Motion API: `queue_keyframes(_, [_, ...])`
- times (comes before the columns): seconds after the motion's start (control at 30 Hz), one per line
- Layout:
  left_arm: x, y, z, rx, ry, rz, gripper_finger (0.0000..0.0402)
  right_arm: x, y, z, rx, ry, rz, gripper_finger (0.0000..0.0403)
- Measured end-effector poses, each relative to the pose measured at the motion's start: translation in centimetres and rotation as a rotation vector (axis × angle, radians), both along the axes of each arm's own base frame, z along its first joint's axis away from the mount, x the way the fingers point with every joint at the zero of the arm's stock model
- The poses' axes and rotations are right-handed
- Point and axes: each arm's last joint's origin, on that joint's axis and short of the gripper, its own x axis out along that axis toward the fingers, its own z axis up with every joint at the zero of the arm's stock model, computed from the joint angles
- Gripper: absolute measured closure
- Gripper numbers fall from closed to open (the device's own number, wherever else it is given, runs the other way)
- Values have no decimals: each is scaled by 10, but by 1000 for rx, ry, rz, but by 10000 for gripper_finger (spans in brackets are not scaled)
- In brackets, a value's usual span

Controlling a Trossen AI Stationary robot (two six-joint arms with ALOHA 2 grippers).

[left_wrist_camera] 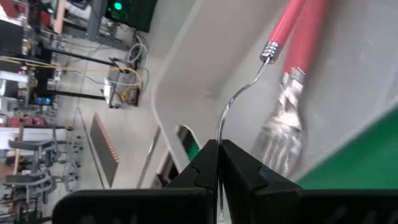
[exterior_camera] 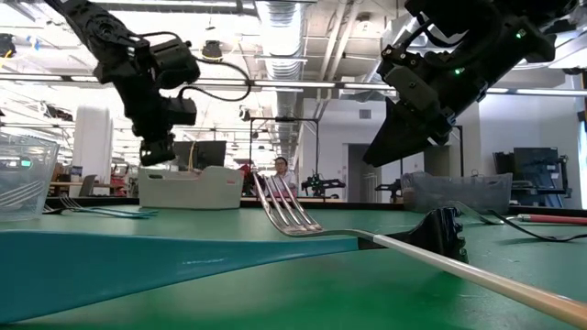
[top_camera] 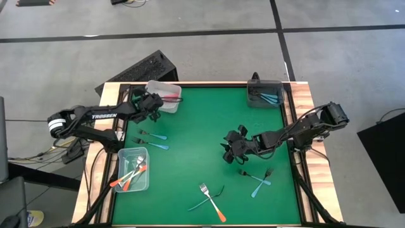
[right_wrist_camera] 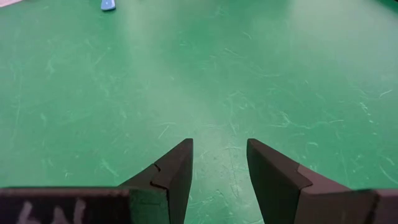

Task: Sort silverware by color (type)
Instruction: Put the pink fork into the white bin, then adjust the white bin

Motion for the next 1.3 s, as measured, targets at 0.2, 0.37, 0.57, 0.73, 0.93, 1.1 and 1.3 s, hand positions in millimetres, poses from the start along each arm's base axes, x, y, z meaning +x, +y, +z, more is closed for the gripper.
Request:
queue_keyframes(0.2, [10, 7, 21, 41, -21, -32, 401, 0, 0, 0, 0, -1, 0, 225])
queue_keyframes(0.37, [12, 13, 24, 17, -2, -129, 401, 0, 0, 0, 2, -2, -2, 225])
queue_keyframes(0.57, [6, 20, 23, -18, 17, -136, 401, 0, 0, 0, 2, -2, -1, 225])
queue_keyframes(0.73, [4, 22, 23, -19, 42, -146, 381, 0, 0, 0, 2, -2, -1, 225])
queue_keyframes(0.93, [4, 23, 24, 24, 6, -72, 296, 0, 0, 0, 2, -2, 0, 225])
queue_keyframes(1.1, [2, 25, 27, 91, -25, 37, 243, 0, 0, 0, 2, -2, 0, 225])
queue_keyframes(1.3, [15, 17, 23, -183, -358, -137, 236, 0, 0, 0, 2, -2, -1, 225])
